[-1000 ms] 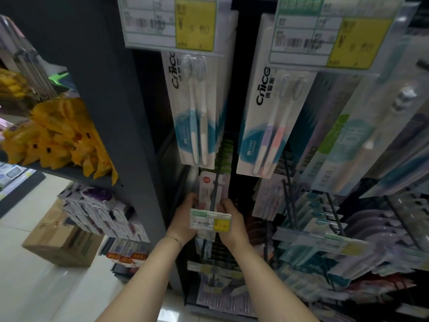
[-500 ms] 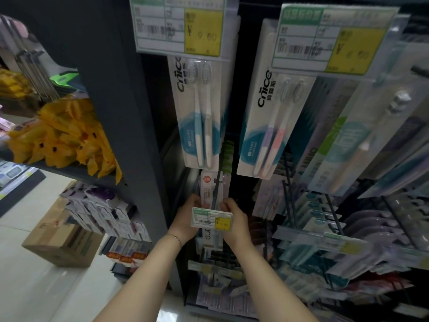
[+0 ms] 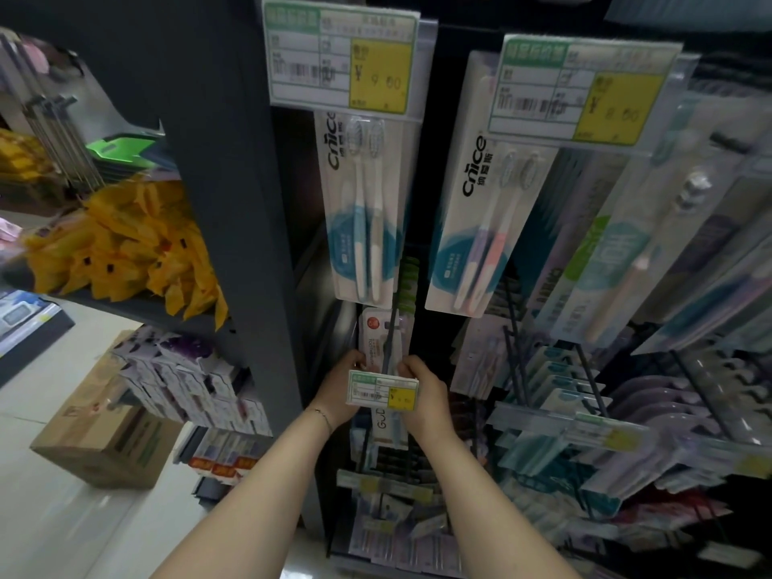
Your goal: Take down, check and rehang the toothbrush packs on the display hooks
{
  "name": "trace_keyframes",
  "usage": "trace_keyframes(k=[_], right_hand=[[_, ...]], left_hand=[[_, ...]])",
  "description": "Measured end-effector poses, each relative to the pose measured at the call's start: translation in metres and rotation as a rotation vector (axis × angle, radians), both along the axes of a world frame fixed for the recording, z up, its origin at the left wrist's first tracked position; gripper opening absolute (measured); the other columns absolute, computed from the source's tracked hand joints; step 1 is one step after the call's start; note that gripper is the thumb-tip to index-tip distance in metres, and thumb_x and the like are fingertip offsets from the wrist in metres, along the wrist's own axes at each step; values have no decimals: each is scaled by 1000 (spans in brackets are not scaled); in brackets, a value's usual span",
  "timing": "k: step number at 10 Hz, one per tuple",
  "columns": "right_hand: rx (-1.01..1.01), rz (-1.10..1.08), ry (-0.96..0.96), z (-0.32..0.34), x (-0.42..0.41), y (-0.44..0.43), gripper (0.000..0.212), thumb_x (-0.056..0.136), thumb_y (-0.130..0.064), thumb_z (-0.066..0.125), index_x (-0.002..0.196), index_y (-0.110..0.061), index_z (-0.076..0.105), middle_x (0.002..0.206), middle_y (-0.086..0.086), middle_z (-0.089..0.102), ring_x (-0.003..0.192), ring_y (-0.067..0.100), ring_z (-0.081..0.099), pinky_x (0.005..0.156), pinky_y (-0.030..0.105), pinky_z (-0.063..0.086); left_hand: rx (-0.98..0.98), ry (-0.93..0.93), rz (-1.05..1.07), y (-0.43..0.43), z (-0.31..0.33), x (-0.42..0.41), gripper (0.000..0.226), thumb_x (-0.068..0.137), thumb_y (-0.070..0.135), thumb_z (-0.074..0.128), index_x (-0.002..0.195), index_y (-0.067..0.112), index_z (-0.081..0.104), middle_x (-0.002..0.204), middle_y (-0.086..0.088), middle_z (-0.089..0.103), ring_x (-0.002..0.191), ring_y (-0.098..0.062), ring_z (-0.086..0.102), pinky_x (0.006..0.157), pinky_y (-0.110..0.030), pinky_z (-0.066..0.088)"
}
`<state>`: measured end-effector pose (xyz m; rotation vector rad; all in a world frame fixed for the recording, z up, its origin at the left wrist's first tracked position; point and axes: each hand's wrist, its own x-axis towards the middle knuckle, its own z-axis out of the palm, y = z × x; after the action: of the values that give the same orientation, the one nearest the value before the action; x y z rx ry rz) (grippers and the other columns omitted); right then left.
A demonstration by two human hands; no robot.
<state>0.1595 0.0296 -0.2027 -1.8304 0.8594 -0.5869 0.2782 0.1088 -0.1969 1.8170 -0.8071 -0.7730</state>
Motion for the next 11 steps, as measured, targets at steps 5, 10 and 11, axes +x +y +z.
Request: trace_keyframes(k=[5, 10, 11], right_hand=[[-37, -101, 42, -4, 16, 6, 32, 88, 10, 53, 75, -18, 55, 68, -7, 45, 66, 8, 41, 57, 14, 37], [228, -12, -11, 16, 12, 14, 29, 85, 13, 58, 85, -16, 58, 75, -8, 53, 72, 6, 53, 65, 13, 44], [232, -45, 56, 12, 3, 21, 51, 85, 12, 59, 82, -36, 41, 82, -14, 47, 82, 6, 48, 83, 25, 44]], left_hand=[[87, 65, 50, 0, 6, 13, 19, 98, 24, 52, 81, 18, 46, 82, -5, 55, 84, -19, 53, 78, -32, 44], [125, -27, -71, 8, -7, 12, 7, 92, 18, 61, 94, 17, 54, 89, 2, 63, 80, -6, 58, 70, -20, 50], [133, 39, -79, 13, -13, 5, 19, 92, 10, 57, 76, 21, 54, 82, -2, 63, 72, -11, 59, 62, -25, 54]])
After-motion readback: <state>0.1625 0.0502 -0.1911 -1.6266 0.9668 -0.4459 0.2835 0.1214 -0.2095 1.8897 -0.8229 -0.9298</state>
